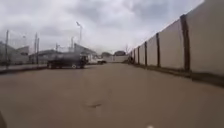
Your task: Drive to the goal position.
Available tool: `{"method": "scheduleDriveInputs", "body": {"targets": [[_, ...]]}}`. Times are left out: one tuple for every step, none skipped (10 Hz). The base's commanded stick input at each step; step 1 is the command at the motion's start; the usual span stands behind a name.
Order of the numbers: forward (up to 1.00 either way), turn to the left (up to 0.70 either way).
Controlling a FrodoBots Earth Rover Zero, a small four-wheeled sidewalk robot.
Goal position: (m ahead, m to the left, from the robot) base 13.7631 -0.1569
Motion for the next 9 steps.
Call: {"method": "scheduleDriveInputs", "body": {"targets": [[1.0, 0.0], [1.0, 0.0], [1.0, 0.0], [1.0, 0.0], [1.0, 0.0], [1.0, 0.0], [1.0, 0.0], [1.0, 0.0], [1.0, 0.0]]}}
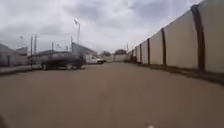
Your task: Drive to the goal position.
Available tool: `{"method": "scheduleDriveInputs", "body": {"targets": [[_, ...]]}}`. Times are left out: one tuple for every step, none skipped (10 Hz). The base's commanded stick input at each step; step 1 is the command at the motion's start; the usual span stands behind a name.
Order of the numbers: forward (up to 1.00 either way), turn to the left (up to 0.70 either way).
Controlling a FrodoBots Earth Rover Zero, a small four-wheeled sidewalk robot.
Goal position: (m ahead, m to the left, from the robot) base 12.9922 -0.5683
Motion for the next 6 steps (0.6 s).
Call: {"method": "scheduleDriveInputs", "body": {"targets": [[1.0, 0.0], [1.0, 0.0], [1.0, 0.0], [1.0, 0.0], [1.0, 0.0], [1.0, 0.0]]}}
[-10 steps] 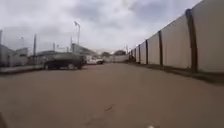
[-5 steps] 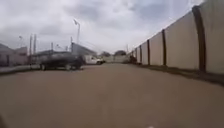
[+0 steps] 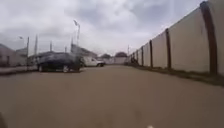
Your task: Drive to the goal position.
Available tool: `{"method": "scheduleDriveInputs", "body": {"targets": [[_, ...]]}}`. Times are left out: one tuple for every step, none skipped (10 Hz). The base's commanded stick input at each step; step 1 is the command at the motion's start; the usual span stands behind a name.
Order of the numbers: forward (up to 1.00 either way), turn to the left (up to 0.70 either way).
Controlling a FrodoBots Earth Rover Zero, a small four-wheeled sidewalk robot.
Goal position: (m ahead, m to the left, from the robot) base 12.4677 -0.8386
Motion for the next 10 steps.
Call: {"method": "scheduleDriveInputs", "body": {"targets": [[1.0, 0.0], [1.0, 0.0], [1.0, 0.0], [1.0, 0.0], [1.0, 0.0], [1.0, 0.0], [1.0, 0.0], [1.0, 0.0], [1.0, 0.0], [1.0, 0.0]]}}
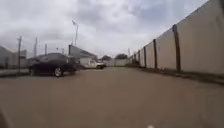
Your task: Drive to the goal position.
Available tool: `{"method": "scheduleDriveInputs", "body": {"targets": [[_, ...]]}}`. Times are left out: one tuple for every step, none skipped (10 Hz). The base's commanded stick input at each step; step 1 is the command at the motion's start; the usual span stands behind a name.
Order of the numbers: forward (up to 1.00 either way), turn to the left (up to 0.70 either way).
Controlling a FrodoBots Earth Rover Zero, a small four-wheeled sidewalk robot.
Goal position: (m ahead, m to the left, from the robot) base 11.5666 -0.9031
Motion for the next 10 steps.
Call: {"method": "scheduleDriveInputs", "body": {"targets": [[1.0, 0.0], [1.0, 0.0], [1.0, 0.0], [1.0, 0.0], [1.0, 0.0], [1.0, 0.0], [1.0, 0.0], [1.0, 0.0], [1.0, 0.0], [1.0, 0.0]]}}
